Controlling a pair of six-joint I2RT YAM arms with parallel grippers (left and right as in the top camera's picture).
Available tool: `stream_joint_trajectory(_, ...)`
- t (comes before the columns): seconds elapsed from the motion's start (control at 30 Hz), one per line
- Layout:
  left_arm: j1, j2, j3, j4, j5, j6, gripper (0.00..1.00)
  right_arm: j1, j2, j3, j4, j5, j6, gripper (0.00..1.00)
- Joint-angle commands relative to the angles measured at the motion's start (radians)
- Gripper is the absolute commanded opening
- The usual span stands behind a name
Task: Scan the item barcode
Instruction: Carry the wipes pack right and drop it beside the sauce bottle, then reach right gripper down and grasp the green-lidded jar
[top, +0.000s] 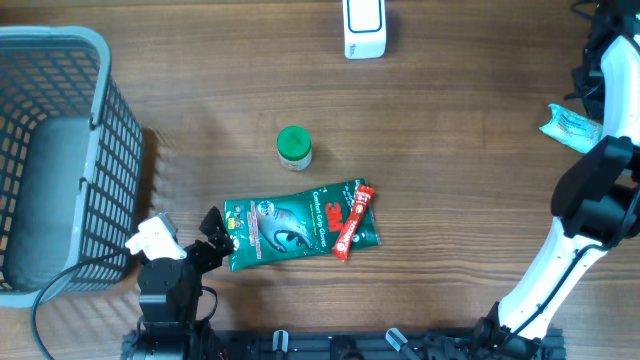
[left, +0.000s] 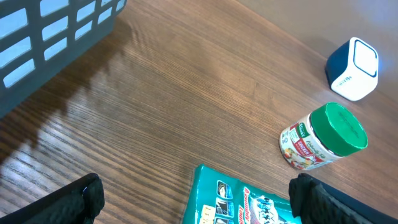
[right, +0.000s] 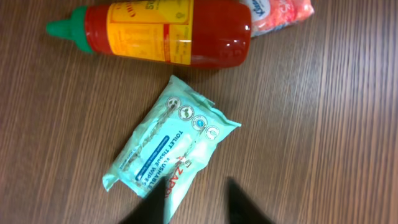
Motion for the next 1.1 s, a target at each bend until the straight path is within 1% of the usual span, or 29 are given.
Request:
stream_joint_trajectory(0.0,0.006,-0.005,0.000,-0.003,0.009,-0.005,1.00,0.024,-0.021,0.002,-0.004,0.020,-0.055,0.55)
stream_joint_trajectory(0.03,0.006,-0.005,0.000,-0.003,0.009,-0.005,1.00,0.040,-0.032,0.007,-0.012,0.020,-0.070,0.61)
stream_joint_trajectory(0.07,0.006,-0.005,0.000,-0.003,0.009,-0.005,1.00,0.053,-0.045,0.010,-0.022,0.015,-0.079,0.79)
stream_joint_trajectory(0.1,0.006,-0.005,0.000,-0.003,0.009,-0.005,1.00,0.069,-0.063,0.010,-0.032,0.003,-0.077,0.89)
stream_joint_trajectory(0.13,0.006,-0.005,0.000,-0.003,0.009,-0.005,1.00,0.097,-0.095,0.010,-0.042,-0.040,-0.076,0.94)
stream_joint_trajectory(0.2,0.006,-0.005,0.000,-0.003,0.009,-0.005,1.00,0.165,-0.158,0.010,-0.060,-0.162,-0.076,0.98)
stream_joint_trajectory(0.3,0.006,-0.005,0.000,-0.003,0.009,-0.005,1.00,0.278,-0.210,0.010,-0.061,-0.275,-0.079,1.00)
stream_joint_trajectory(0.37,0.006,-0.005,0.000,-0.003,0.009,-0.005,1.00,0.385,-0.212,0.010,-0.053,-0.360,-0.135,1.00)
stream_joint_trajectory(0.47,0.006,-0.005,0.000,-0.003,0.009,-0.005,1.00,0.541,-0.184,0.002,-0.048,-0.540,-0.429,1.00)
stream_joint_trajectory(0.5,0.006,-0.005,0.000,-0.003,0.009,-0.005,1.00,0.590,-0.176,0.002,-0.066,-0.594,-0.482,1.00)
stream_joint_trajectory(0.53,0.006,-0.005,0.000,-0.003,0.009,-0.005,1.00,0.635,-0.169,0.002,-0.075,-0.631,-0.502,1.00)
stream_joint_trajectory(0.6,0.006,-0.005,0.000,-0.003,0.009,-0.005,1.00,0.717,-0.169,0.002,-0.066,-0.648,-0.487,1.00)
stream_joint_trajectory(0.73,0.006,-0.005,0.000,-0.003,0.009,-0.005,1.00,0.849,-0.169,0.002,0.019,-0.662,-0.363,1.00)
stream_joint_trajectory(0.8,0.006,-0.005,0.000,-0.003,0.009,-0.005,1.00,0.897,-0.169,0.002,0.060,-0.655,-0.364,1.00)
stream_joint_trajectory(0.83,0.006,-0.005,0.000,-0.003,0.009,-0.005,1.00,0.923,-0.168,0.002,0.085,-0.640,-0.304,1.00)
stream_joint_trajectory(0.9,0.006,-0.005,0.000,-0.003,0.009,-0.005,1.00,0.949,-0.156,0.001,0.045,-0.640,0.046,1.00)
stream_joint_trajectory(0.93,0.006,-0.005,0.000,-0.003,0.009,-0.005,1.00,0.960,-0.144,0.001,0.002,-0.643,0.311,1.00)
stream_joint_trajectory(0.97,0.006,-0.005,0.000,-0.003,0.009,-0.005,1.00,0.970,-0.131,0.001,-0.006,-0.637,0.464,1.00)
stream_joint_trajectory(1.0,0.006,-0.005,0.000,-0.003,0.009,-0.005,1.00,0.978,-0.111,0.001,0.024,-0.631,0.583,1.00)
stream_joint_trajectory(1.07,0.006,-0.005,0.000,-0.003,0.009,-0.005,1.00,0.981,-0.074,0.001,0.100,-0.653,0.636,1.00)
